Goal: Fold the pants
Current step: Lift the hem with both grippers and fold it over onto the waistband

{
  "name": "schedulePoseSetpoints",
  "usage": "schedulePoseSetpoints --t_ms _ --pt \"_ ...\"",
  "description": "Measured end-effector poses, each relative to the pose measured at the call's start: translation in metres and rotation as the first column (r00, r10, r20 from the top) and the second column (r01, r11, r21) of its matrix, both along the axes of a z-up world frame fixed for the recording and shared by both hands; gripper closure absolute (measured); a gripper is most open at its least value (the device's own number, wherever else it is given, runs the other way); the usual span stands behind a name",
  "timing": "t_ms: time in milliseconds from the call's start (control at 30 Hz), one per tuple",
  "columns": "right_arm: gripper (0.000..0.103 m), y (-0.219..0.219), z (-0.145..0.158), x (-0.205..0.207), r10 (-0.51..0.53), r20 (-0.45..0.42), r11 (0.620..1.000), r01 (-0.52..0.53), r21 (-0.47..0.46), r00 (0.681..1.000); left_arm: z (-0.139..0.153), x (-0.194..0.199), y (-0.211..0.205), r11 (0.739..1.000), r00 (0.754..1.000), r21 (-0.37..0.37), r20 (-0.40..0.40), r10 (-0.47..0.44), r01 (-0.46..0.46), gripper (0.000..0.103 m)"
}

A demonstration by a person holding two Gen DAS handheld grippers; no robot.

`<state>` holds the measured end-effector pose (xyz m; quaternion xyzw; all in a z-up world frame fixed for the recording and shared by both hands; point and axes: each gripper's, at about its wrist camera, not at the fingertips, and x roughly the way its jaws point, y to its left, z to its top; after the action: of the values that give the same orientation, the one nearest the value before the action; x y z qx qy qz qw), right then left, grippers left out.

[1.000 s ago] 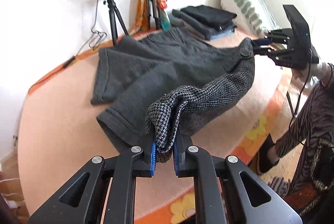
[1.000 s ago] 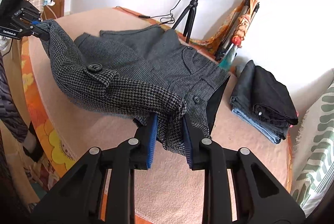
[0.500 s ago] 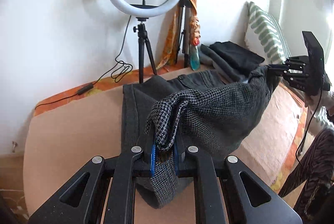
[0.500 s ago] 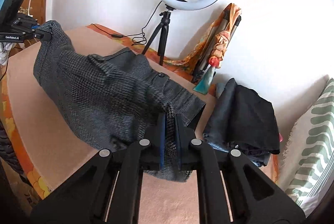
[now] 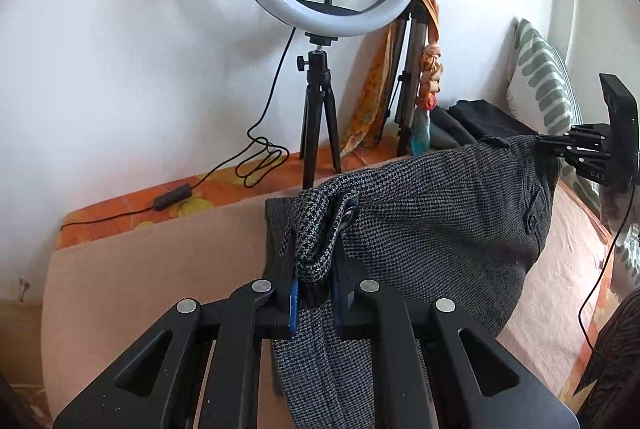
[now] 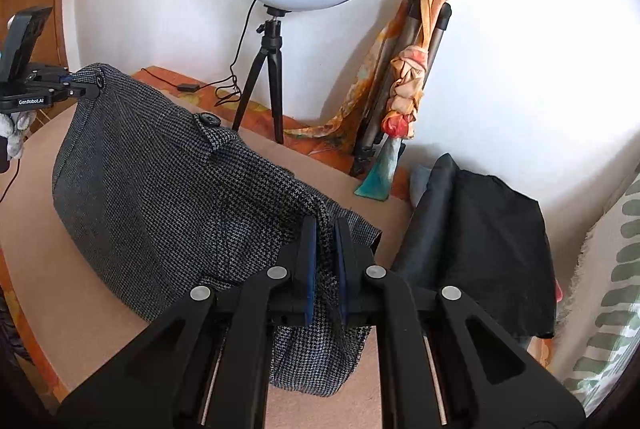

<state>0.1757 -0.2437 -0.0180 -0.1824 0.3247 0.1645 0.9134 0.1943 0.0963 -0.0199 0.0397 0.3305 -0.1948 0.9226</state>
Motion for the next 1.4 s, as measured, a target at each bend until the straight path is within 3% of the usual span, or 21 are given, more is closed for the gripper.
schedulePoseSetpoints --t_ms 300,733,1000,1067,1200,1267,1367,1400 --pt "0.094 0.008 -0.003 0.074 -0.044 0.013 0.997 0.044 -0.056 0.999 -0.011 0.074 -0.007 0.998 0.999 0.057 -0.026 0.023 -0.022 0.093" --pt "0.094 0.012 -0.069 0.151 -0.094 -0.07 0.983 0.082 -0.162 0.993 -0.075 0.143 -0.025 0.992 0.991 0.122 -0.124 0.048 -0.033 0.093" --pt "0.094 0.019 -0.109 0.175 -0.116 -0.103 0.966 0.088 -0.245 0.988 -0.104 0.161 -0.029 0.989 0.983 0.145 -0.174 0.056 -0.031 0.093" --pt "0.094 0.021 -0.118 0.181 -0.119 -0.118 0.962 0.085 -0.259 0.986 -0.105 0.161 -0.026 0.99 0.982 0.14 -0.181 0.061 -0.036 0.091" --pt "0.092 0.025 -0.127 0.187 -0.142 -0.114 0.954 0.105 -0.282 0.983 -0.1 0.16 -0.021 0.986 0.975 0.149 -0.198 0.098 -0.069 0.075" --pt "0.082 0.023 -0.122 0.184 -0.146 -0.115 0.957 0.111 -0.266 0.983 -0.092 0.153 -0.013 0.986 0.975 0.146 -0.191 0.113 -0.085 0.074" --pt "0.047 0.014 -0.105 0.17 -0.17 -0.086 0.964 0.148 -0.223 0.982 -0.078 0.136 -0.001 0.985 0.973 0.122 -0.18 0.141 -0.12 0.061" --pt "0.044 0.009 -0.097 0.163 -0.185 -0.076 0.966 0.167 -0.195 0.98 -0.073 0.129 0.003 0.987 0.974 0.105 -0.176 0.143 -0.126 0.061"
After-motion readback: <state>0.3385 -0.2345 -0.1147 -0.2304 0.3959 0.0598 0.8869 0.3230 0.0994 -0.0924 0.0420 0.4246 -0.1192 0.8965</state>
